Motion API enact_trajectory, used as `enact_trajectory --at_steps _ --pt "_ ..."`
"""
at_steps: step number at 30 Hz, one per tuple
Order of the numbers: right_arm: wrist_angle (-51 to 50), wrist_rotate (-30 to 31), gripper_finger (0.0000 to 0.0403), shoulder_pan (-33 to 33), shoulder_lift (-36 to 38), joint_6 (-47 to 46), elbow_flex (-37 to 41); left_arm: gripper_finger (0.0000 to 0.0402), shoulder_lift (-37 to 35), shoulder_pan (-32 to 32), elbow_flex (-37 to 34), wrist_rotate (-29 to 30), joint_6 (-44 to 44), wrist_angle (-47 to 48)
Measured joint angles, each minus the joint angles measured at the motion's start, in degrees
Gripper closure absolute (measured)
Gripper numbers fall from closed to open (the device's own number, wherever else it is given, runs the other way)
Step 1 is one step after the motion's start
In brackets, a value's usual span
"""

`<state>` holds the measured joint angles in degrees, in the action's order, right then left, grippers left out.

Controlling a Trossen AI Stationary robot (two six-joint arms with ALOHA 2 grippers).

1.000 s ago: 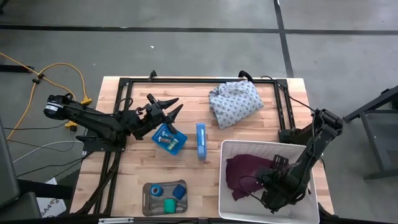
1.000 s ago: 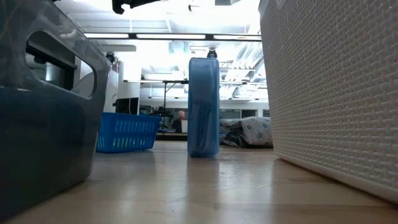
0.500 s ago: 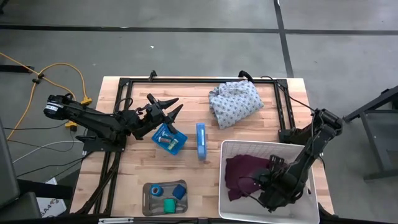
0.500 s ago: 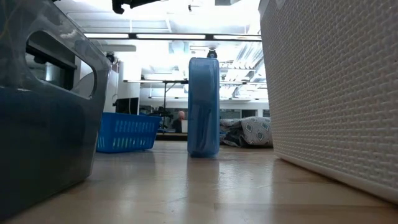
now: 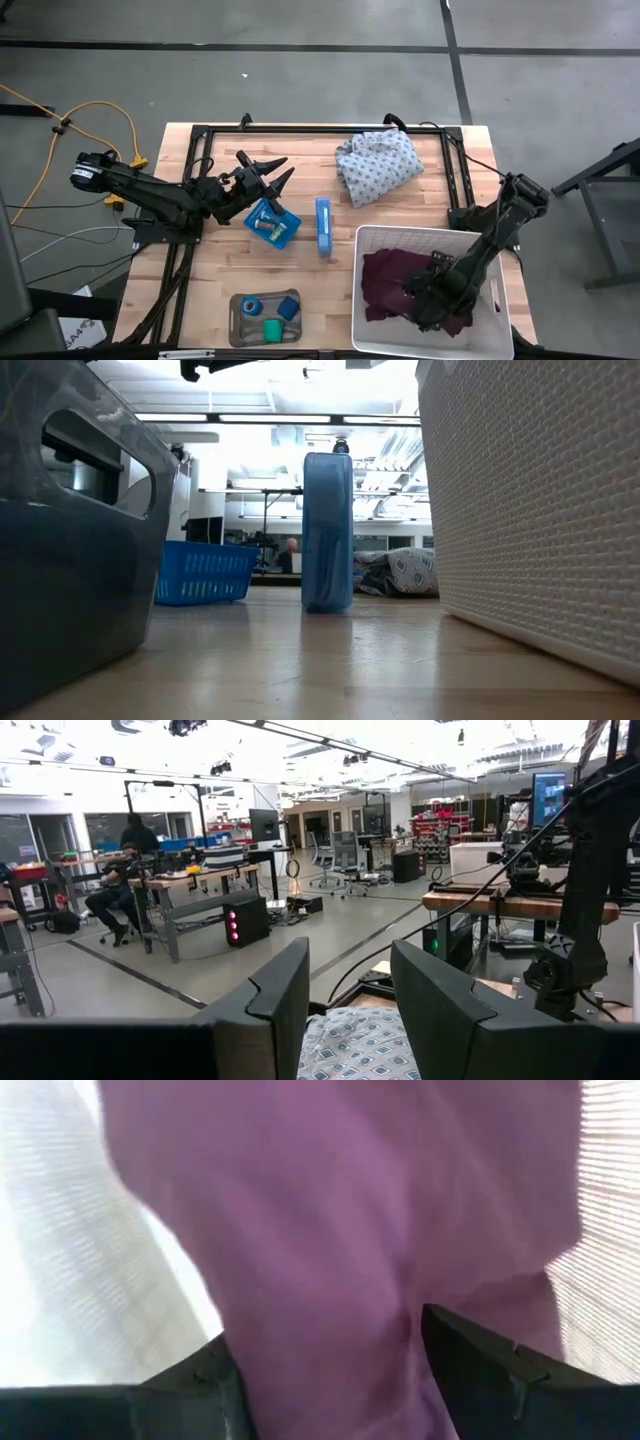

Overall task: Pick & Place Medicine items
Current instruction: Put the purple scrubs into the white bin

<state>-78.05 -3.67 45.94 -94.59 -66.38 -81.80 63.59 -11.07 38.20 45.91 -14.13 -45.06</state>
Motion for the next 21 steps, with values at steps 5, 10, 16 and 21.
enact_trajectory --at_steps 5,10,16,21 --pt "2.85 -5.42 0.017 -3.79 0.0 5.9 0.0 0.0265 0.0 0.0 0.0 0.0 -0.01 0.0" --pt "4.29 -9.95 0.017 -8.23 0.0 10.51 0.0 0.0265 0.0 0.0 0.0 0.0 -0.02 -0.01" --pt "5.25 -14.55 0.017 -11.81 0.0 11.24 0.0 0.0265 0.0 0.0 0.0 0.0 -0.04 0.0" --pt "6.11 -15.13 0.017 -11.97 0.0 10.44 0.0 0.0265 0.0 0.0 0.0 0.0 -0.06 0.0"
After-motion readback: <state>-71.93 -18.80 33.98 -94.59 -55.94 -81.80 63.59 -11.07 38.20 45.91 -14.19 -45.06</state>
